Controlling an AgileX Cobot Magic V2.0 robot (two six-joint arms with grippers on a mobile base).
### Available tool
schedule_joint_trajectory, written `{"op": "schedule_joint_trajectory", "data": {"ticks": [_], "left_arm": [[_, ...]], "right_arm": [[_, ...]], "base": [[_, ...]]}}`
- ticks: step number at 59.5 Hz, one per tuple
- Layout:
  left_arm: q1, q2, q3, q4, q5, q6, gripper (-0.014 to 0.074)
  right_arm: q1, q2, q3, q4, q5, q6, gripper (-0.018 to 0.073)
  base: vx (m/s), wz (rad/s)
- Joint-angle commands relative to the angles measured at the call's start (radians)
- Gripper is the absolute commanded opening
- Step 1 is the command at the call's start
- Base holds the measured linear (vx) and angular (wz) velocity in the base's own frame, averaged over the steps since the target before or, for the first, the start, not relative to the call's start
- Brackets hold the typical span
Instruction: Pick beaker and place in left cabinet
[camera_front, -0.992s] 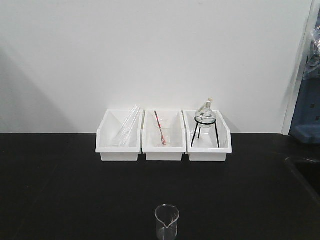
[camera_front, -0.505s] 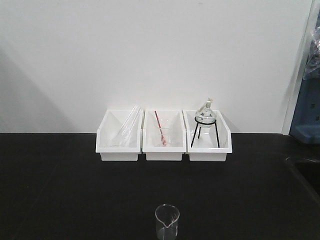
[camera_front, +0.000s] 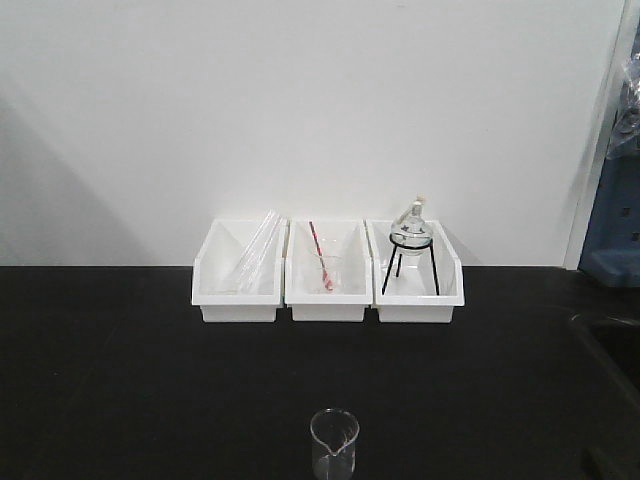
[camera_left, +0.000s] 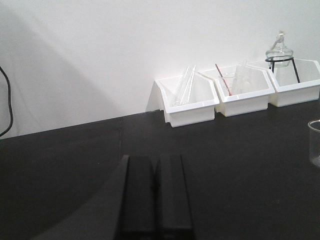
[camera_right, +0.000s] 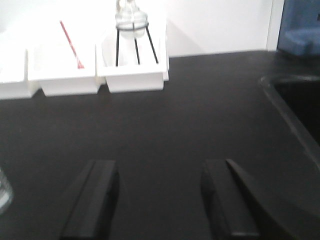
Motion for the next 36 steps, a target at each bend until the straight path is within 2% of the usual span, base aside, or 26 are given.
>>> {"op": "schedule_joint_trajectory", "data": {"ticks": [1,6,12,18,24,30,36], "left_arm": [[-0.001,-0.019,0.016,-0.003,-0.075,-0.003,0.0001],[-0.001,-0.019,0.016,-0.003,-0.075,-0.003,0.0001],[-0.001,-0.019,0.016,-0.003,-0.075,-0.003,0.0001],[-0.001,-0.019,0.016,-0.003,-0.075,-0.003,0.0001],[-0.001,-0.019,0.016,-0.003,-0.075,-0.003,0.0001],[-0.001,-0.019,0.016,-0.003,-0.075,-0.003,0.0001],[-0.001,-0.019,0.016,-0.003,-0.075,-0.003,0.0001]], "right_arm": [[-0.006,0.051,-0.035,-0.014,-0.225,0.007,0.0489],[-0.006,0.117,-0.052,-0.133,-0.267,0.007,0.0489],[-0.006,0.187,-0.105,-0.384,-0.265,0.027,0.0489],[0.000,0.265,-0.188,-0.588,-0.266,0.122,0.0489],[0.049,0.339,-0.267,-0.614,-0.265,0.208,0.0489],[0.135,0.415,-0.336,-0.594,-0.248,0.206,0.0489],[0.213,0.509,-0.398,-0.528,-0.211,0.204,0.0489]], "base": [[0.00,0.00],[0.00,0.00],[0.00,0.00],[0.00,0.00],[0.00,0.00],[0.00,0.00],[0.00,0.00]]}}
